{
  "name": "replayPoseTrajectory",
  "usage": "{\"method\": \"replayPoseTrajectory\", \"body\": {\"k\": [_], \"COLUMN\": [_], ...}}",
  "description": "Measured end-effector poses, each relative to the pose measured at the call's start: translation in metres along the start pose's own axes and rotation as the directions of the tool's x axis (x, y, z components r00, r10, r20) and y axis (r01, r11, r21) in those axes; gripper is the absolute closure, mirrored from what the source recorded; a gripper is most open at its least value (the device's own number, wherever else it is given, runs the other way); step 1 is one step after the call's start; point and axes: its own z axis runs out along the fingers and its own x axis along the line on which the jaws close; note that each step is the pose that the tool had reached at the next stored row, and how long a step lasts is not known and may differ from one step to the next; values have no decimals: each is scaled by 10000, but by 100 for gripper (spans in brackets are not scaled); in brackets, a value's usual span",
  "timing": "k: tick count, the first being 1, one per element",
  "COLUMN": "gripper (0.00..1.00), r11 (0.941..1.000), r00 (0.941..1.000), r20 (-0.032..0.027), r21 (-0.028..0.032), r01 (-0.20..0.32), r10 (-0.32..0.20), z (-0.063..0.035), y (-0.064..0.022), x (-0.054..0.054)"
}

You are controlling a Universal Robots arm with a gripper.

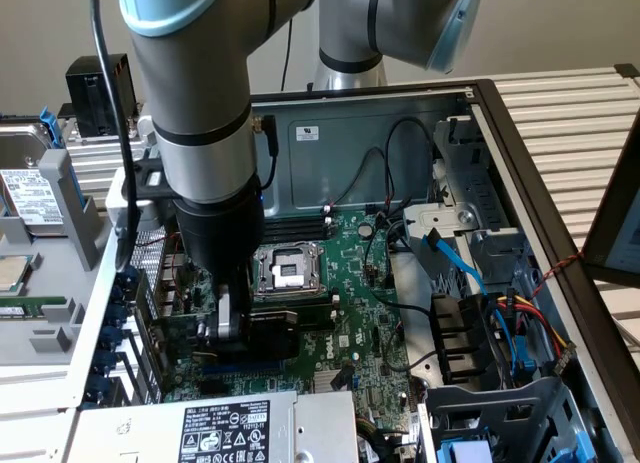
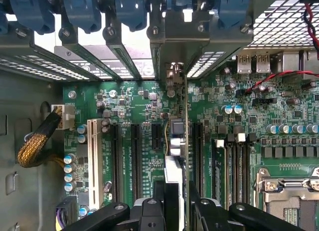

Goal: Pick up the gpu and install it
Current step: 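Insert the gpu into the slot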

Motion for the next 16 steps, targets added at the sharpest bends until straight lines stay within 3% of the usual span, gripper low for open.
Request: {"method": "replayPoseTrajectory", "body": {"k": [10,16], "gripper": [72,72], "r11": [10000,9999], "r00": [10000,10000], "r20": [2,5], "r21": [19,95], "r01": [37,40], "r10": [-37,-40], "z": [0,0], "y": [19,23], "x": [1,1]}}
